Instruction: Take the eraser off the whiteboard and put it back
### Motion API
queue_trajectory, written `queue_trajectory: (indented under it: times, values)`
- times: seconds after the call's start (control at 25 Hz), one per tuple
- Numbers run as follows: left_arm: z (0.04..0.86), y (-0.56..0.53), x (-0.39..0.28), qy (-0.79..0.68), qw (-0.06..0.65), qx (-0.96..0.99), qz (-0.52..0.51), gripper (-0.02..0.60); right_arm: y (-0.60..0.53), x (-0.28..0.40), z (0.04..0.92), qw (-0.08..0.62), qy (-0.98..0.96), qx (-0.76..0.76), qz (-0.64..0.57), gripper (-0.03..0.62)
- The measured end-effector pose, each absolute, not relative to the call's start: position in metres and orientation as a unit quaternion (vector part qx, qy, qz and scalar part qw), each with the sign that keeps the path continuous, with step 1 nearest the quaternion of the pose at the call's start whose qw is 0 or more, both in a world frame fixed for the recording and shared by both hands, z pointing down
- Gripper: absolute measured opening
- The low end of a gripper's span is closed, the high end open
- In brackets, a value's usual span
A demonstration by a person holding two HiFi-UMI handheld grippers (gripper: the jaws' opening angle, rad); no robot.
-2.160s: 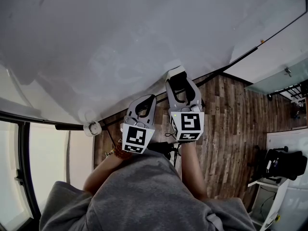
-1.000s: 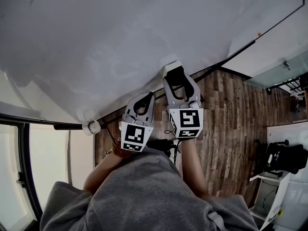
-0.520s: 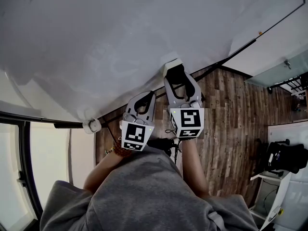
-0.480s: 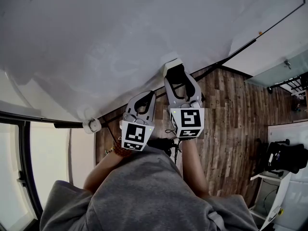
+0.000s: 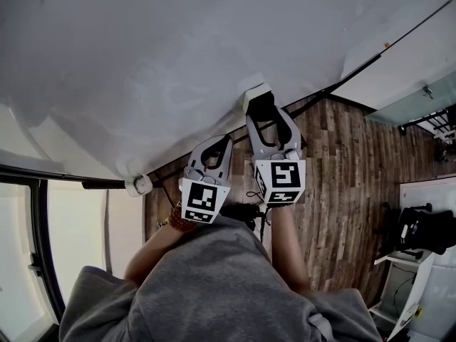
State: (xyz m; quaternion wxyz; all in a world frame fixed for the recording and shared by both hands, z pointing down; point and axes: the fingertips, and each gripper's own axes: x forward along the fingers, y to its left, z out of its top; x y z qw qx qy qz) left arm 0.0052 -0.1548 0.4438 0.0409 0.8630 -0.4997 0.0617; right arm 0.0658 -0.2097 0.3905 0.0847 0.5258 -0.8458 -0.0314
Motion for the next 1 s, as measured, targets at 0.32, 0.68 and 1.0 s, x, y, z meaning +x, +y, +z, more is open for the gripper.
queue_trajectory:
  times: [0.32,0.68,1.0]
  values:
    - [0.447,-0.152,0.005,-0.494,0.042,0.866,0.069,0.006,-0.207,0.069,0.393,0.082,-0.842,0.533,-0.026,0.236]
    - [0.448,-0.148,0.011,-0.486,0.042,0.871,0.067,0.006,-0.202,0.074,0.395,0.088,-0.838,0.538,-0.025,0.236]
    - [0.449,-0.142,0.013,-0.482,0.043,0.873,0.066,0.006,-0.198,0.079,0.398,0.094,-0.835,0.542,-0.023,0.236]
